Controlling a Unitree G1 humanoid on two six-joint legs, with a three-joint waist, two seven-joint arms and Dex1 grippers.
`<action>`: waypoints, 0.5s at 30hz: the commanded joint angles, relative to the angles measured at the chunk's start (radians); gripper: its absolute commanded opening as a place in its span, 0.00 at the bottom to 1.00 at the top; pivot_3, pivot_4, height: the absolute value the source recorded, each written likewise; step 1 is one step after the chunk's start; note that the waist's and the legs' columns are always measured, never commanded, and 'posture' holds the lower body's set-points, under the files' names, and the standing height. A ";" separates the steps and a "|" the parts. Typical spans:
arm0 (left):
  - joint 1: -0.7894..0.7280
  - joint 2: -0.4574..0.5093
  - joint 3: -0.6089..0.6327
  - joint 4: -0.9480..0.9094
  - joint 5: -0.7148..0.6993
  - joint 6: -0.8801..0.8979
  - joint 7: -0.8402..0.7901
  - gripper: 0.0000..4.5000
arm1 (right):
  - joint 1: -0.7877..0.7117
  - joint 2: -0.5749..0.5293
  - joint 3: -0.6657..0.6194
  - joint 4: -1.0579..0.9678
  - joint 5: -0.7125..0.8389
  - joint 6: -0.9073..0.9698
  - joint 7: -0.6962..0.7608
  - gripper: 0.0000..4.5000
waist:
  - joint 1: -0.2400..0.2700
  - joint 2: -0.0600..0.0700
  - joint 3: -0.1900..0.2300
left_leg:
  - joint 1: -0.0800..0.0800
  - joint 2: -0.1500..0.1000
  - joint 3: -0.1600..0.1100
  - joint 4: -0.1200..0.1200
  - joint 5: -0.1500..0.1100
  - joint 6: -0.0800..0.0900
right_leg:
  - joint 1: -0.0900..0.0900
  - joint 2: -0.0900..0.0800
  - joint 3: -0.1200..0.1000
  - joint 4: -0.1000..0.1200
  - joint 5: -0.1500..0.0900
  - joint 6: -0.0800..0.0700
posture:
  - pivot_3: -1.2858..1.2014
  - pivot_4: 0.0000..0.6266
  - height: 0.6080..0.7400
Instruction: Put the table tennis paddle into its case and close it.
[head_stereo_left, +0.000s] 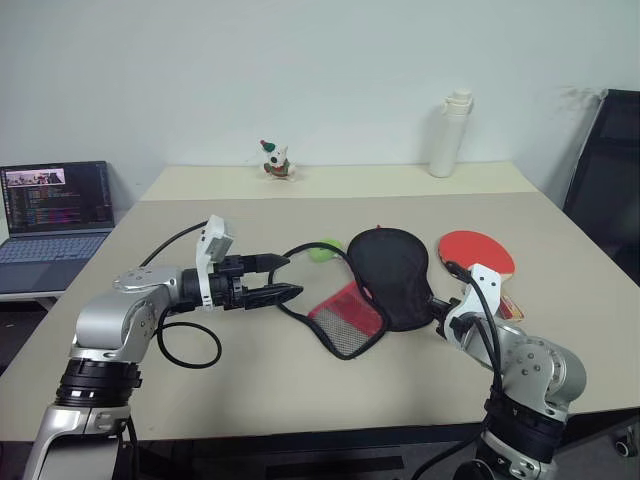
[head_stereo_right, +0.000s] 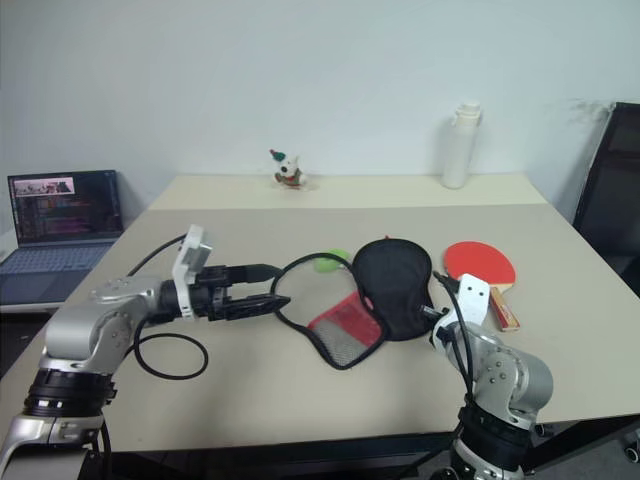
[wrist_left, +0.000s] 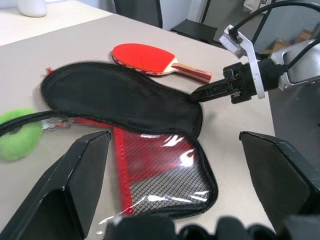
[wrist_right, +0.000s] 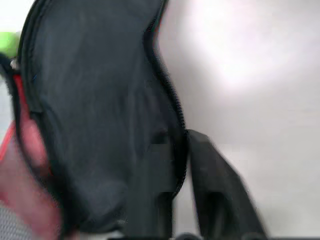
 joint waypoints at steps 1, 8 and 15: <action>0.026 0.004 0.048 -0.053 -0.027 0.005 0.024 1.00 | 0.020 -0.001 0.097 -0.084 0.058 0.013 0.100 0.44 | -0.001 0.000 0.000 | 0.000 0.000 0.000 0.000 0.000 0.000 | 0.000 0.000 0.000 0.000 0.000 0.000 | 0.52 0.24 1.00; 0.068 0.010 0.085 -0.081 -0.048 0.021 0.058 1.00 | -0.031 -0.153 0.158 -0.002 0.096 -0.046 0.281 0.66 | 0.000 0.000 0.000 | 0.000 0.001 -0.001 0.000 0.000 0.000 | 0.000 0.000 0.000 0.000 0.000 0.000 | 0.52 0.24 1.00; 0.071 0.015 0.097 -0.090 -0.056 0.024 0.078 1.00 | -0.124 -0.371 0.231 0.304 0.028 -0.246 0.433 0.66 | 0.001 0.000 0.000 | 0.000 -0.001 0.003 0.000 0.000 0.000 | 0.000 0.000 0.000 -0.001 0.000 0.000 | 0.52 0.24 1.00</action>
